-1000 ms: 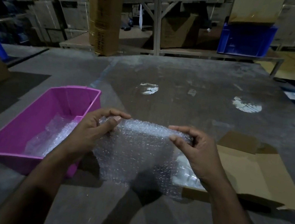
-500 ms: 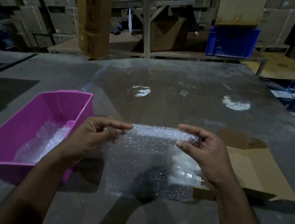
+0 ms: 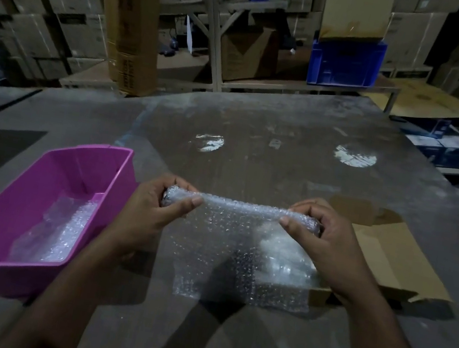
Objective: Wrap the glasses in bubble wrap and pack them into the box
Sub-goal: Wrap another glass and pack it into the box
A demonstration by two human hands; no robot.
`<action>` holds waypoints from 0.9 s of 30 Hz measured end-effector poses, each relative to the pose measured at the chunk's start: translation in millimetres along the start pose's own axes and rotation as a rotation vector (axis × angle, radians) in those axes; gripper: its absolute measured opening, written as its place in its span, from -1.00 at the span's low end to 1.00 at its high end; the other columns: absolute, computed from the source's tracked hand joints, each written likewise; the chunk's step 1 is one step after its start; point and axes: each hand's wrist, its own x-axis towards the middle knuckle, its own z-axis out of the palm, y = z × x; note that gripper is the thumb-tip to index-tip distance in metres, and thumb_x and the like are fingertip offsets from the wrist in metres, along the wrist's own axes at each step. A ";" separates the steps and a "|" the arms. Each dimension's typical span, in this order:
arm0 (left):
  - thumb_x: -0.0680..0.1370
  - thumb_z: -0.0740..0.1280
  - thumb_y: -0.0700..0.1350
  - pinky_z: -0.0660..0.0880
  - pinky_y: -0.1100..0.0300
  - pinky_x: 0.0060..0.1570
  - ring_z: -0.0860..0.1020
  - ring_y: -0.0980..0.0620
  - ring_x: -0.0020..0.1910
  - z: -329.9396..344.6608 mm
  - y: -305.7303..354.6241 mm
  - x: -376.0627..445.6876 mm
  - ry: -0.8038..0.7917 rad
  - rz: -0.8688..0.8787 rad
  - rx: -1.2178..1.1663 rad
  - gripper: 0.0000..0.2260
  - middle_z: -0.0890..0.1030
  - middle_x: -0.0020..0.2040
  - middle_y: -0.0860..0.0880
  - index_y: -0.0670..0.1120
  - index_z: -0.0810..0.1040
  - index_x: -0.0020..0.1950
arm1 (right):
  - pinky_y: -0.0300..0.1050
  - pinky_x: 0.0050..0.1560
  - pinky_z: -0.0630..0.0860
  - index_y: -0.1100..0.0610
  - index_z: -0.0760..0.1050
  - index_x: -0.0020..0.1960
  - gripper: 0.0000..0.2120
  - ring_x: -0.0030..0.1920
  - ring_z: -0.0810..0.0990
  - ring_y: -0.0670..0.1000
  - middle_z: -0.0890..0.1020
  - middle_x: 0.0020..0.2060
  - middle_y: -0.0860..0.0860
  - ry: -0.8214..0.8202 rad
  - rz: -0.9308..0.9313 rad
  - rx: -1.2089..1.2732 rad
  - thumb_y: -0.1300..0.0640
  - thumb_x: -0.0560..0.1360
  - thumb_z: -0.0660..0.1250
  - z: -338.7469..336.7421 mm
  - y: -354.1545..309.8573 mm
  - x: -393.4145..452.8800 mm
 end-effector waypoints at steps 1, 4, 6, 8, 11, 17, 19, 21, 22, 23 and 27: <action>0.49 0.44 -0.06 0.55 0.19 -0.16 0.58 0.04 -0.22 2.0 -0.3 0.5 -0.007 0.006 0.002 -0.85 0.64 -0.22 -0.06 -0.12 0.62 -0.05 | -0.08 -0.02 0.52 0.01 0.65 -0.07 -0.95 -0.08 0.64 -0.11 0.66 -0.10 -0.09 -0.021 0.013 0.028 0.04 0.50 0.47 -1.5 1.3 -1.2; 0.54 0.38 -0.08 0.60 0.15 -0.17 0.62 0.03 -0.23 9.2 -1.5 2.6 -0.012 0.012 -0.062 -0.77 0.67 -0.21 -0.03 -0.11 0.53 0.16 | -0.04 0.10 0.57 -0.15 0.63 0.18 -0.75 0.10 0.63 -0.09 0.68 0.07 -0.08 -0.065 0.018 0.049 0.09 0.54 0.44 -3.8 1.0 -3.9; 0.61 0.36 -0.05 0.60 -0.13 -0.11 0.59 -0.17 -0.22 10.7 -6.0 4.8 0.010 0.009 -0.070 -0.73 0.62 -0.22 -0.18 0.00 0.44 0.30 | -0.15 0.15 0.57 -0.26 0.56 0.29 -0.64 0.21 0.57 -0.17 0.63 0.23 -0.18 -0.097 -0.001 0.051 0.07 0.55 0.39 -5.9 -2.8 -6.2; 0.66 0.30 -0.04 0.54 -0.33 -0.05 0.52 -0.21 -0.20 11.3 -9.9 6.9 -0.006 0.028 -0.019 -0.78 0.52 -0.17 -0.29 0.09 0.47 0.32 | -0.24 0.08 0.55 -0.22 0.61 0.24 -0.70 0.15 0.59 -0.27 0.63 0.21 -0.30 -0.118 -0.007 0.050 0.02 0.53 0.36 -7.7 -4.6 -8.0; 0.69 0.22 -0.17 0.56 -0.12 -0.09 0.52 0.05 -0.20 19.3 -6.4 5.9 -0.037 0.047 -0.029 -0.79 0.59 -0.13 0.00 0.00 0.63 0.19 | -0.27 0.12 0.52 -0.13 0.67 0.15 -0.73 0.17 0.61 -0.26 0.67 0.13 -0.27 -0.084 0.016 0.013 -0.02 0.45 0.45 -9.4 -1.2 -10.0; 0.48 0.48 -0.18 0.58 0.26 -0.16 0.62 0.13 -0.17 25.7 -2.2 1.4 -0.109 -0.023 -0.076 -0.73 0.71 -0.07 -0.01 -0.08 0.67 0.18 | -0.14 0.12 0.52 -0.09 0.70 0.00 -0.82 0.06 0.65 -0.21 0.72 -0.03 -0.23 0.020 0.041 -0.023 -0.04 0.41 0.51 -12.4 5.2 -8.1; 0.45 0.52 -0.20 0.58 0.27 -0.18 0.63 0.12 -0.20 26.2 -3.7 2.8 -0.098 -0.028 -0.028 -0.73 0.73 -0.11 -0.05 -0.10 0.68 0.14 | -0.13 0.11 0.50 -0.10 0.70 -0.04 -0.86 0.02 0.64 -0.20 0.70 -0.08 -0.21 0.016 0.024 -0.065 -0.09 0.43 0.49 -13.6 7.8 -6.5; 0.45 0.51 -0.12 0.57 0.19 -0.15 0.61 0.05 -0.19 25.4 -7.0 5.1 -0.094 -0.019 -0.002 -0.81 0.71 -0.07 -0.13 -0.07 0.71 0.06 | -0.18 0.06 0.46 -0.10 0.69 -0.09 -0.89 -0.01 0.62 -0.15 0.64 -0.12 -0.14 0.021 -0.014 -0.103 -0.10 0.45 0.45 -13.5 9.3 -4.7; 0.46 0.50 -0.08 0.57 0.13 -0.13 0.61 0.01 -0.17 24.3 -9.0 6.5 -0.089 -0.004 0.015 -0.86 0.68 -0.04 -0.16 -0.04 0.71 0.00 | -0.18 0.04 0.45 -0.09 0.68 -0.11 -0.88 -0.03 0.61 -0.12 0.61 -0.14 -0.11 0.026 -0.023 -0.107 -0.11 0.47 0.44 -13.8 10.4 -4.0; 0.46 0.49 -0.06 0.57 0.09 -0.12 0.60 -0.01 -0.15 23.4 -10.6 7.7 -0.080 0.009 0.031 -0.90 0.64 -0.02 -0.17 -0.03 0.71 -0.06 | -0.17 0.01 0.45 -0.08 0.68 -0.14 -0.86 -0.07 0.60 -0.12 0.60 -0.17 -0.11 0.031 -0.023 -0.101 -0.12 0.48 0.42 -14.0 11.3 -3.4; 0.54 0.40 -0.06 0.60 0.04 -0.14 0.60 0.02 -0.22 25.5 -12.6 8.4 -0.096 0.020 0.004 -0.82 0.62 -0.19 -0.03 -0.13 0.64 0.06 | -0.20 -0.05 0.54 -0.07 0.69 0.03 -0.85 -0.12 0.64 -0.19 0.69 -0.08 -0.18 -0.002 0.009 -0.064 -0.03 0.57 0.35 -13.8 11.6 -3.6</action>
